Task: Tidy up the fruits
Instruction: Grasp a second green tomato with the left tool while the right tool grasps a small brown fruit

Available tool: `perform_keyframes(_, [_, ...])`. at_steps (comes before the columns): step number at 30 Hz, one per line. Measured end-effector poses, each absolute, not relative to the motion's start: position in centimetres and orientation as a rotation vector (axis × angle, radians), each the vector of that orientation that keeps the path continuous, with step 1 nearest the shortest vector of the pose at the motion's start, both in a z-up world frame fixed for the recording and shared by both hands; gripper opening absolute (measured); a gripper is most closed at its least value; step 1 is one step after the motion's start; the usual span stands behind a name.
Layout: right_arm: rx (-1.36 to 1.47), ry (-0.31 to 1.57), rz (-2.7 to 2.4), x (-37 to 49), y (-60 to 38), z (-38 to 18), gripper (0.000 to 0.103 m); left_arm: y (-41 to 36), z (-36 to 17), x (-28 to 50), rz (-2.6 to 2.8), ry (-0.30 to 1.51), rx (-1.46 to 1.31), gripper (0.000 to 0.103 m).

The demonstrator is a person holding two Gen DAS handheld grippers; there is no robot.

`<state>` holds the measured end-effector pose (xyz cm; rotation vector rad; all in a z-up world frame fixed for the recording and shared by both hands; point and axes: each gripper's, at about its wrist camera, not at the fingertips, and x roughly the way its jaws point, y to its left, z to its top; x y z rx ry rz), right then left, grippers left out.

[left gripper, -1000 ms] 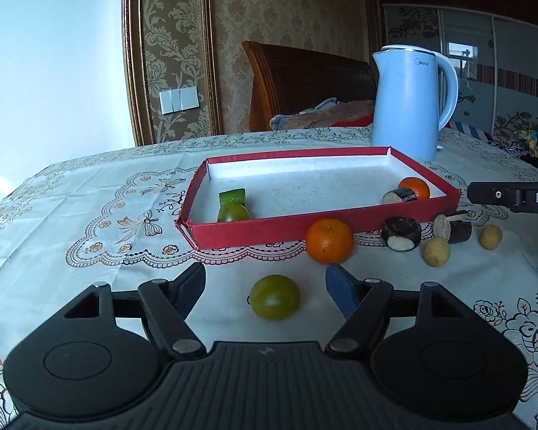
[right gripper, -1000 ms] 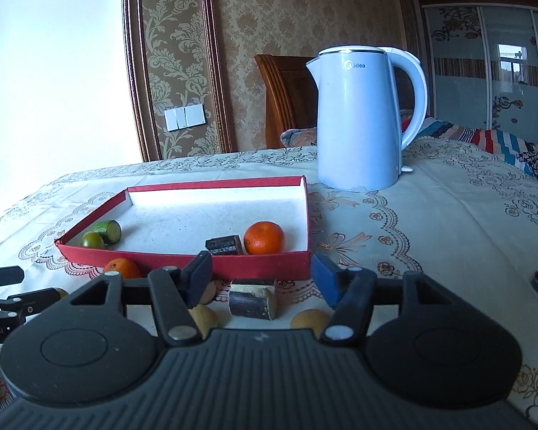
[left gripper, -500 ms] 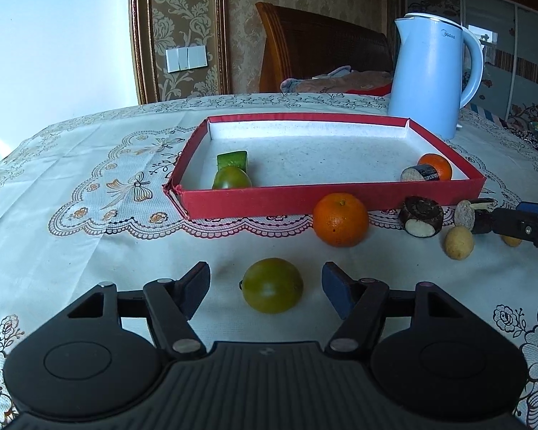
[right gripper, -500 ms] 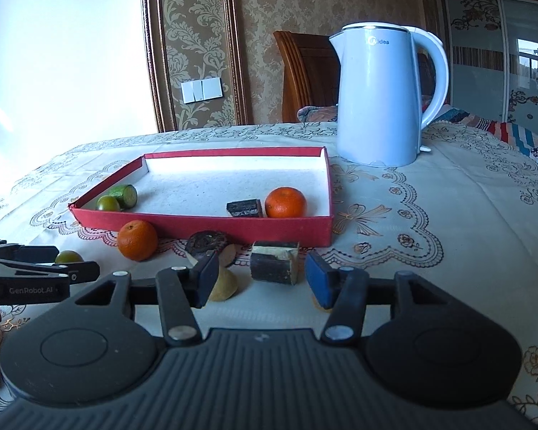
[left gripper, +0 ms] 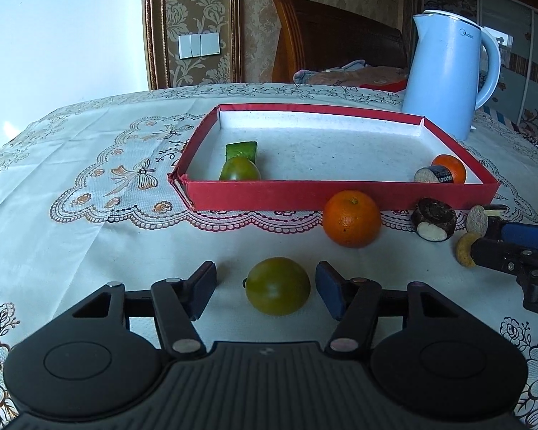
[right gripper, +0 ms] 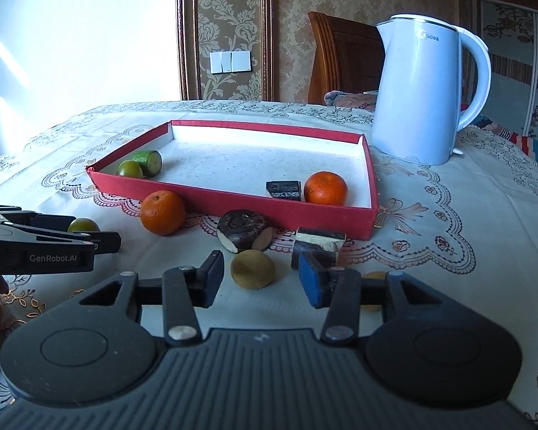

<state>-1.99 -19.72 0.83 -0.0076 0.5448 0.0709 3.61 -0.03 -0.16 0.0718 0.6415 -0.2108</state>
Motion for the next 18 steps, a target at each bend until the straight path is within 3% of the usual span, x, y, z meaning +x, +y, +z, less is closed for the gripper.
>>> perform_keyframes(3, [-0.017, 0.563, 0.081, -1.4, -19.4, 0.7, 0.044, -0.3, -0.1, 3.8, -0.190, 0.645, 0.068, 0.061])
perform_keyframes(5, [-0.023, 0.581, 0.088, -1.0, -19.3, 0.6, 0.035, -0.5, -0.1, 3.9, -0.177, 0.648, 0.066, 0.061])
perform_keyframes(14, [-0.030, 0.621, 0.093, 0.1, -19.2, -0.1, 0.035, -0.9, -0.1, 4.2, -0.150, 0.650, 0.053, 0.061])
perform_keyframes(18, [-0.035, 0.630, 0.093, 0.4, -19.1, -0.2, 0.029, -1.0, -0.2, 4.3, -0.148, 0.647, 0.050, 0.061])
